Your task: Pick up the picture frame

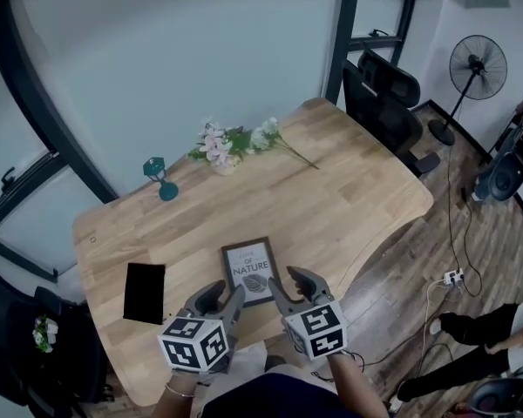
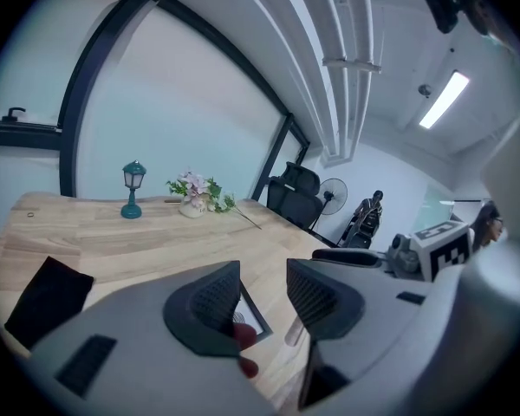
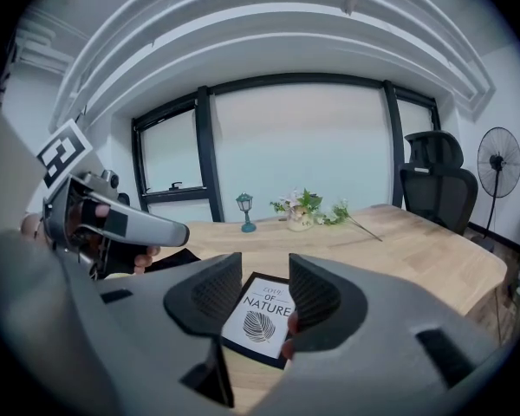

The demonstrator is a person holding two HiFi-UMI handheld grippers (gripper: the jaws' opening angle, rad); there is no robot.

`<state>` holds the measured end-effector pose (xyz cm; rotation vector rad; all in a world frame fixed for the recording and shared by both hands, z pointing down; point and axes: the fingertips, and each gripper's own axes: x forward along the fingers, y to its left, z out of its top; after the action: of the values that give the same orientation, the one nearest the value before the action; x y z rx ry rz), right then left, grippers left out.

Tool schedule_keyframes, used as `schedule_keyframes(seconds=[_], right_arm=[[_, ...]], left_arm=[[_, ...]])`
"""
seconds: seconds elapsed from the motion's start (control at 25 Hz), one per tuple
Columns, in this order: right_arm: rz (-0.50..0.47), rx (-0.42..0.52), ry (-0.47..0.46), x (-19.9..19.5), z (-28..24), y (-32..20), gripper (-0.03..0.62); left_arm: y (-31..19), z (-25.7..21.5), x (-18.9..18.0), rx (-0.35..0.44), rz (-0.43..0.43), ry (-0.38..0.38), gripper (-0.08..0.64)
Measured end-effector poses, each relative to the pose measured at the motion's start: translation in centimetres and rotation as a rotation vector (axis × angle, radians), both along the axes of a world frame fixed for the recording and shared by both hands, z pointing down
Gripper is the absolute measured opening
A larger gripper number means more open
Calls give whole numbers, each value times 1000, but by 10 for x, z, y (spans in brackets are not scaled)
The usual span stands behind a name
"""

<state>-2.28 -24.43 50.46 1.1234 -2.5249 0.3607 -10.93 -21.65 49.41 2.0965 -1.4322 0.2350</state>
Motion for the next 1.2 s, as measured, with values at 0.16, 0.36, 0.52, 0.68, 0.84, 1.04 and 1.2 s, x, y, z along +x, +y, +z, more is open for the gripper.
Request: schedule_keyframes(seconds=[0.16,0.36,0.52,0.68,0.84,1.04,1.2], right_arm=[[9,-24,14,-6,13,-13,146],[17,-44,35,-11,26,-27,146],[26,-65,54,-13,39,-35,146],[30,-84,72,-16,53,-43,146],[39,-112,81,-18,67,-50,146],[46,-151,95,-21,84,-58,146],[43,-182,112,-22,96,-63,146]], left_arm=[[-13,11,-6,-22,3,7,160],[-27,27,-14,-56,1,20,160],[-34,38,-17,-76,1,27,160],[-42,50,-21,-98,-5,39,160],[-48,64,-25,-122,-9,39,160],[-55,81,-32,-156,-19,50,163],[-57,93,-33,-185,-16,54,164]])
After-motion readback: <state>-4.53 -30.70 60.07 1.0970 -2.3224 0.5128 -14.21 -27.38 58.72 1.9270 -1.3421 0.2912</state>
